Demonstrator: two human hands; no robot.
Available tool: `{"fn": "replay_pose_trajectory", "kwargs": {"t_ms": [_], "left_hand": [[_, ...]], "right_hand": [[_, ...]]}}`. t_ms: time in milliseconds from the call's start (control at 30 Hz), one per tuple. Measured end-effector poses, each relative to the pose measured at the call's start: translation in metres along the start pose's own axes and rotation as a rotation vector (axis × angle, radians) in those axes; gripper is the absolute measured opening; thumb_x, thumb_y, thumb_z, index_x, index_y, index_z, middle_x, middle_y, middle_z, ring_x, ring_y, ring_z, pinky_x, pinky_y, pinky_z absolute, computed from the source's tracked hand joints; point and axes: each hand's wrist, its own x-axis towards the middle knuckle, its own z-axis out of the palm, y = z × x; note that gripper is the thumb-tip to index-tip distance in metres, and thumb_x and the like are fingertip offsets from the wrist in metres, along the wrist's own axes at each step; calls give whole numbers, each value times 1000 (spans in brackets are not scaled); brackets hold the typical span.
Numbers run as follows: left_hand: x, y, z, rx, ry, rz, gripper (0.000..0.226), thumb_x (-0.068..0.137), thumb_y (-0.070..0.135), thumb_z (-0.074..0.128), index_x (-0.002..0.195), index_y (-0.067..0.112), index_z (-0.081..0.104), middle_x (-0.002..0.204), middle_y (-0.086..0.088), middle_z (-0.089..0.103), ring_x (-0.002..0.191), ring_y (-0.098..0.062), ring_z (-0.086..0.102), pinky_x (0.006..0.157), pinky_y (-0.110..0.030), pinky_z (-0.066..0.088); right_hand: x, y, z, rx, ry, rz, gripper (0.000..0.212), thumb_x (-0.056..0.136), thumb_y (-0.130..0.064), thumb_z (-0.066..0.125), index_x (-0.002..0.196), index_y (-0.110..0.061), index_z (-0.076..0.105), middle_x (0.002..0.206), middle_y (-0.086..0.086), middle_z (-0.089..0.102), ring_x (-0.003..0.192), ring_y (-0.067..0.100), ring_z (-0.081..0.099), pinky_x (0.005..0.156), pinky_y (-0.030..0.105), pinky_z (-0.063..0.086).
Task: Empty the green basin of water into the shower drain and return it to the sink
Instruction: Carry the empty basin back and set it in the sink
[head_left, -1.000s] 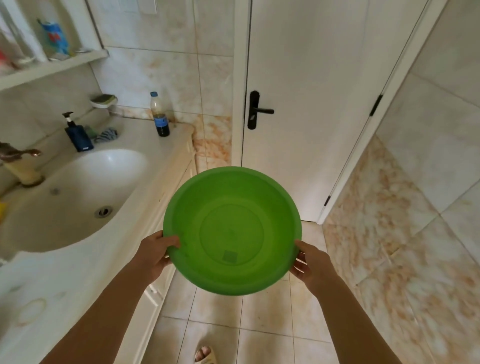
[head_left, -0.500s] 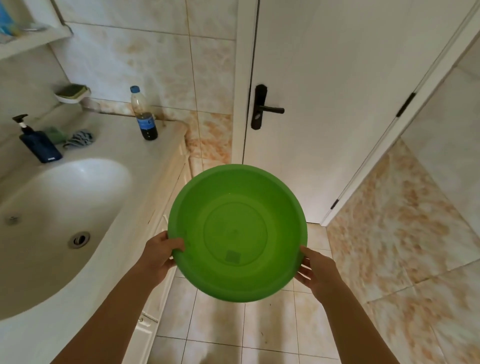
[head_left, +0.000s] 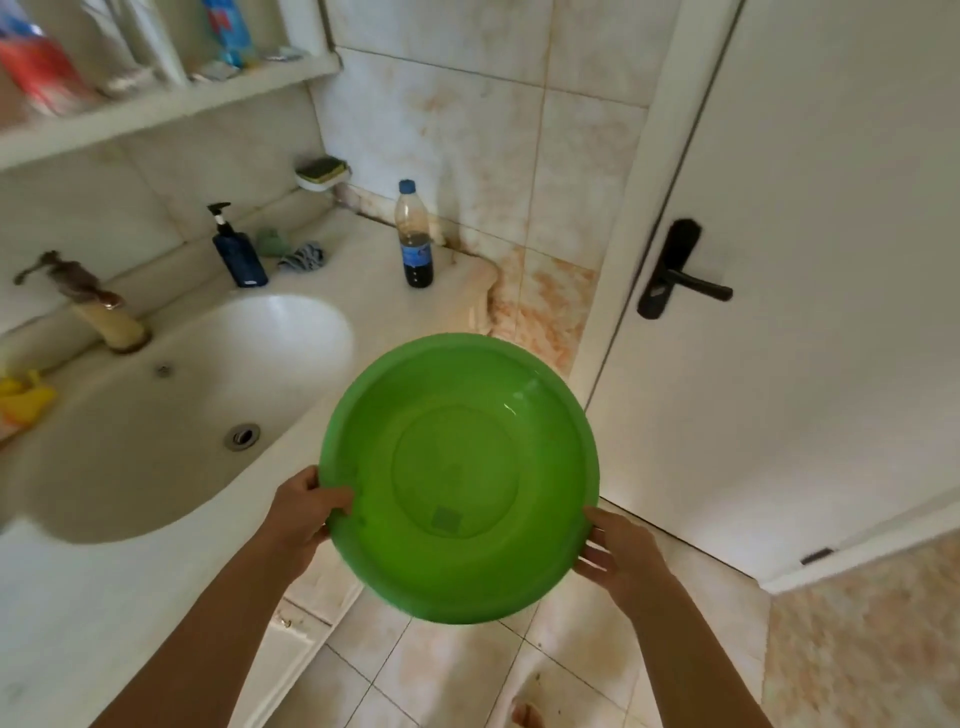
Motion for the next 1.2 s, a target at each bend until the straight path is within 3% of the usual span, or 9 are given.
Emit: {"fn": "replay_pose_trajectory", "kwargs": {"t_ms": [233,367,533,700,833,1033,1200], "left_hand": [[-24,-5,-2,-43,202,16,37,73,-21,50,98,4,63,100,-20,65,87,-36,59,79,-50,50],[-39,-6,-15,-93,306,27,36,73,-22,50,95,4,63,97,-19,64,83,-34,58,78,-48,48],[-46,-6,-30,-153,395,25,37,73,-22,50,96,4,63,96,-18,64,82,-35,58,68,-39,50],[-24,2,-32,-157,365,18,42,71,-21,50,108,-4,62,100,-20,63,86,-35,57,72,-42,51],[10,23,-26,-140,284,26,46,71,-21,50,113,-4,60,102,-20,64,89,-35,58,81,-50,50],[74,60,-34,-144,175,49,43,72,-20,51,107,3,61,90,-13,64,81,-30,58,72,-38,46],[121,85,-69,-164,159,35,38,72,-17,55,105,-1,61,94,-16,64,84,-31,58,73,-39,49]], "right_hand": [[37,-25,22,-111,-151,41,25,90,-12,63,114,-3,61,108,19,68,97,37,66,69,41,56],[42,-27,42,-193,-229,49,27,91,-13,62,116,-2,61,109,20,68,96,38,67,82,48,56],[45,-30,65,-255,-296,55,25,91,-14,62,113,-3,61,111,20,67,99,37,67,83,48,56],[49,-44,76,-227,-281,58,7,92,-13,62,98,-9,60,110,20,67,99,37,65,82,48,55],[54,-62,86,-169,-224,27,24,91,-11,62,113,-3,59,110,20,66,97,36,64,78,46,53],[58,-95,122,-123,-155,-39,26,90,-11,63,114,-1,61,107,19,67,98,37,64,76,45,53],[63,-109,183,-125,-121,-96,27,88,-13,65,114,-3,62,109,19,68,96,35,65,73,41,55]]}}
